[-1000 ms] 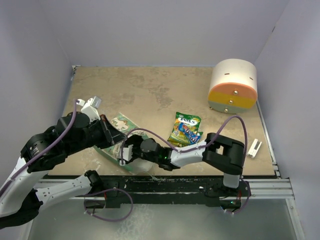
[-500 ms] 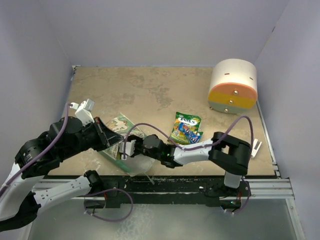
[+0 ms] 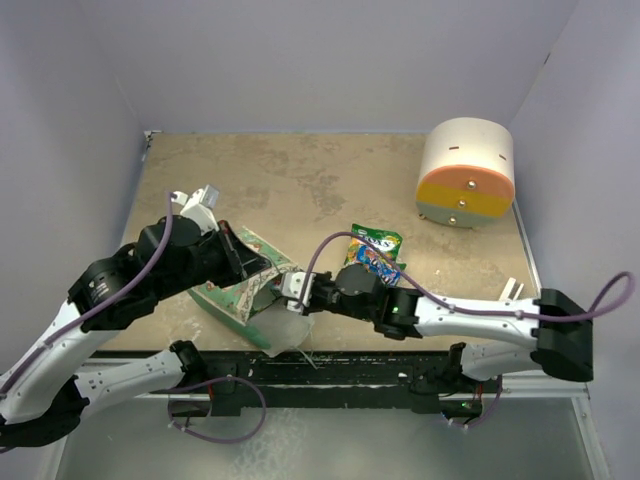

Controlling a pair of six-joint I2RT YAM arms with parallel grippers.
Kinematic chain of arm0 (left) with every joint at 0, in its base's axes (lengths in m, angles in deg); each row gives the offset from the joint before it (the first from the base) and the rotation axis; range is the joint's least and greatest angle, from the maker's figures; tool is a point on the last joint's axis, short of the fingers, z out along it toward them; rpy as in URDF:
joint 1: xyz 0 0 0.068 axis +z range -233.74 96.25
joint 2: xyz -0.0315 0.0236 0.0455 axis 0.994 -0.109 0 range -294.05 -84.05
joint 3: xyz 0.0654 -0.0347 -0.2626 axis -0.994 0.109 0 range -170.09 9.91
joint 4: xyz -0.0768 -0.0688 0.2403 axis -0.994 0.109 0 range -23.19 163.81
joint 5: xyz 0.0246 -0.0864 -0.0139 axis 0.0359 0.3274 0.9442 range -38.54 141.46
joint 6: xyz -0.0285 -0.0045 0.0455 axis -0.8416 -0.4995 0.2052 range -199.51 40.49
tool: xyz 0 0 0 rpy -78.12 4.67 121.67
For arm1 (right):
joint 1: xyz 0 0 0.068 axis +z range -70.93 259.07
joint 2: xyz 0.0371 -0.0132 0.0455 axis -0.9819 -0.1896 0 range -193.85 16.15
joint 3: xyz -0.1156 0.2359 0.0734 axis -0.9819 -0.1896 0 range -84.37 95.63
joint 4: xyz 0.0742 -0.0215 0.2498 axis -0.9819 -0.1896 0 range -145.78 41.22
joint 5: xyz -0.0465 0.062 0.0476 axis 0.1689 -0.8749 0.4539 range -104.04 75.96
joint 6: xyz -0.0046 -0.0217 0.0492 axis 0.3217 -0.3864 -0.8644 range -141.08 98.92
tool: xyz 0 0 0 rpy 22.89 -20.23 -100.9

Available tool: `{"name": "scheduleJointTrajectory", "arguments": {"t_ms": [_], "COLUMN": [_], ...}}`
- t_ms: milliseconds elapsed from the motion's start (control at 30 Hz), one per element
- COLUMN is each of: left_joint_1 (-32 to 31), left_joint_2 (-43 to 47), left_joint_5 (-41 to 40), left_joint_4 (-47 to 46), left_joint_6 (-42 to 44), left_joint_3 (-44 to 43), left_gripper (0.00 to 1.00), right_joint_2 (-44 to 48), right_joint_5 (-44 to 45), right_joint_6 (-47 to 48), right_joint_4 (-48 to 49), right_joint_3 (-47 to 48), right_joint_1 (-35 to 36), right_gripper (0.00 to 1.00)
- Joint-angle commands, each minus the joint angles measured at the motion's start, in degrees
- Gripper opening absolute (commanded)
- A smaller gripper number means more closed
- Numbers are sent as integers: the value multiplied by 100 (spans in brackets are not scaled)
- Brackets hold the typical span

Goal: Take the snacks out of the paper bag

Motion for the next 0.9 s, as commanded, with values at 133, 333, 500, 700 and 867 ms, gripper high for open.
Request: {"name": "scheduleJointTrajectory", "arguments": {"t_ms": [133, 333, 500, 700, 867], "left_joint_1": [-22, -21, -22, -22, -22], "left_joint_2": [3, -108, -190, -214, -320], "left_joint_5": [-141, -417, -486, -522, -414], "left_joint_4": [-664, -562, -596, -583, -716], "left_joint_6": [-101, -57, -59, -52, 179], "left_joint_3": [231, 76, 60, 115, 49], "left_gripper": [0, 0, 0, 0, 0], "right_joint_2": [1777, 2899, 3248, 3455, 3555], "right_joint_5": [-144, 469, 1686, 2891, 3834], "right_joint_6": [-651, -1473, -1865, -2435, -2832], "right_joint_4": [-1548, -2695, -3821, -4600, -4656], "right_joint_3": [-149, -90, 383, 915, 1067], "right_joint_1": [-9, -8, -12, -7, -7], "right_gripper": [0, 0, 0, 0, 0]}}
